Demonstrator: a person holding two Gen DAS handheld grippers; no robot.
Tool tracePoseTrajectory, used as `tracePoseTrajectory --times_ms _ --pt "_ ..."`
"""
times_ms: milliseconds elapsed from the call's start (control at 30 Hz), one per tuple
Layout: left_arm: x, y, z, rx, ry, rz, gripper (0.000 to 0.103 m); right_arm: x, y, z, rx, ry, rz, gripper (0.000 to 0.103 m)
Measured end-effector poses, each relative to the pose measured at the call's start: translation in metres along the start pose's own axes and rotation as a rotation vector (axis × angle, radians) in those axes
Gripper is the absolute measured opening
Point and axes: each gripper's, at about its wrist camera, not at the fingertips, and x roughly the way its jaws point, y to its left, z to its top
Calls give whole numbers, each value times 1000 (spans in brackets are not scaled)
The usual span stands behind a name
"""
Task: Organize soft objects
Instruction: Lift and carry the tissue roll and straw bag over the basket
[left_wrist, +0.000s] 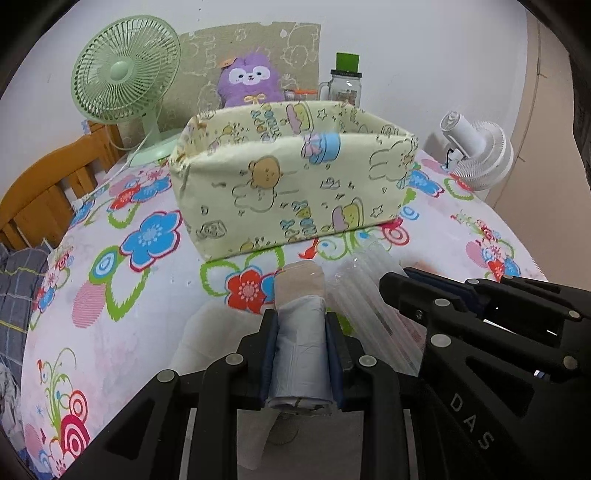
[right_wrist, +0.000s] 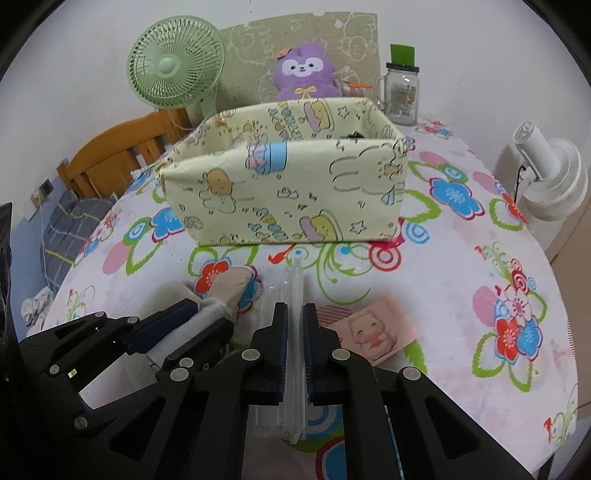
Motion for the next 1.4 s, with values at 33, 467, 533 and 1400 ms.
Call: tracePoseTrajectory --times_ms 33,467,533,1400 --pt "-1 0 1 2 -3 -1 24 -2 -1 1 2 -4 -1 11" --pt "-19 -4 25 15 -48 0 24 -23 -2 20 6 -55 -10 11" --pt "-22 -5 27 19 -55 0 24 -27 -2 23 4 -62 -9 11" --pt "-65 -3 75 22 -177 33 24 -69 5 72 -26 -184 11 11"
